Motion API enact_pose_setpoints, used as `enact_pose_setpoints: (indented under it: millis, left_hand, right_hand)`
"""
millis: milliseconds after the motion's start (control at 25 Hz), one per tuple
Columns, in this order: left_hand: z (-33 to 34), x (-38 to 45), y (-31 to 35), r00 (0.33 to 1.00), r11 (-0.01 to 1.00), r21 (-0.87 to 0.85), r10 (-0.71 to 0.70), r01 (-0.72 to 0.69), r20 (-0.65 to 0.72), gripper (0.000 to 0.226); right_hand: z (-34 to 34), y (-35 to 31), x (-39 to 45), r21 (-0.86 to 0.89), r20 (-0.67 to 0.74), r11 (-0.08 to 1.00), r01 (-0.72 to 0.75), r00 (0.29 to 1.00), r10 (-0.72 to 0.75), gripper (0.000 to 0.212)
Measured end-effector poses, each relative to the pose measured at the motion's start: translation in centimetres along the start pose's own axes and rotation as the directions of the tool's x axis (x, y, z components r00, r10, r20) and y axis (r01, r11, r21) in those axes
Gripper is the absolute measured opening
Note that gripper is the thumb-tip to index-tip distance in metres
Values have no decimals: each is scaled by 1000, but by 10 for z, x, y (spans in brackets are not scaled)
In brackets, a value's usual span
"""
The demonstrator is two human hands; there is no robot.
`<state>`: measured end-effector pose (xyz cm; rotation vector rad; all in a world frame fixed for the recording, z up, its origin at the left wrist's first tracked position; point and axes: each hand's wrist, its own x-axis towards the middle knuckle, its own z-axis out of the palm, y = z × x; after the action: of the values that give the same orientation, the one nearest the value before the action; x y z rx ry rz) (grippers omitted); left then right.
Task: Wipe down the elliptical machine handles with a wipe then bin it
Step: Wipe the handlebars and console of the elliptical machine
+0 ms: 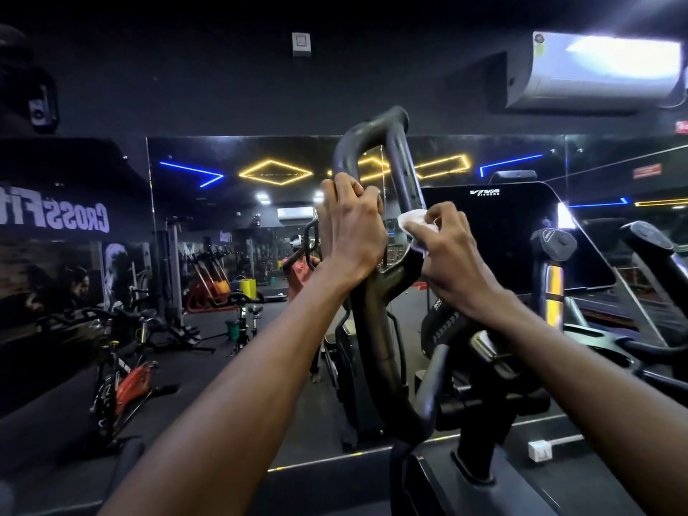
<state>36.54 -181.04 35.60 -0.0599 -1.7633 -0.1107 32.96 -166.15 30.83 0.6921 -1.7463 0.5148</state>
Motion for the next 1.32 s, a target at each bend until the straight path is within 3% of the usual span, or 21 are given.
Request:
enact_pose_setpoints:
  millis: [80, 160, 320, 520, 720, 880, 1080, 1240, 1320]
  left_hand:
    - [1, 2, 0, 1000, 1000, 20, 4, -4, -8, 16]
    - [6, 5, -1, 1000, 1000, 22, 4, -4, 3, 16]
    - [11, 18, -1, 999, 999, 35, -10, 9, 40, 14]
    - [14, 24, -2, 999, 998, 62, 10, -13, 43, 16]
    - [18, 44, -3, 999, 997, 79, -21, 19, 26, 18]
    - [20, 49, -5, 1000, 995, 97, -17, 15, 21, 19]
    - [22, 67, -9, 999, 995, 102, 7, -11, 40, 18]
    - [23, 77, -11, 999, 996, 84, 17, -19, 27, 23]
    - [24, 82, -10, 1000, 997, 76, 12, -14, 27, 28]
  right_hand:
    - [4, -13, -29, -21, 80, 1000, 14, 997, -13, 65]
    - [4, -22, -38, 17, 149, 1000, 18, 989, -21, 73]
    - [0, -10, 25, 41, 190, 994, -104, 977, 94, 62]
    - [-4, -19, -25, 83, 214, 995, -48, 976, 29, 65]
    - [-4, -17, 52, 105, 225, 981, -162, 965, 135, 50]
    - [6, -24, -10, 88, 206, 993, -83, 977, 64, 55]
    - [7, -19, 71, 7, 210, 989, -151, 967, 146, 44]
    - [13, -20, 30, 25, 157, 998, -57, 986, 53, 49]
    - [13, -13, 55, 21, 137, 997, -71, 988, 68, 49]
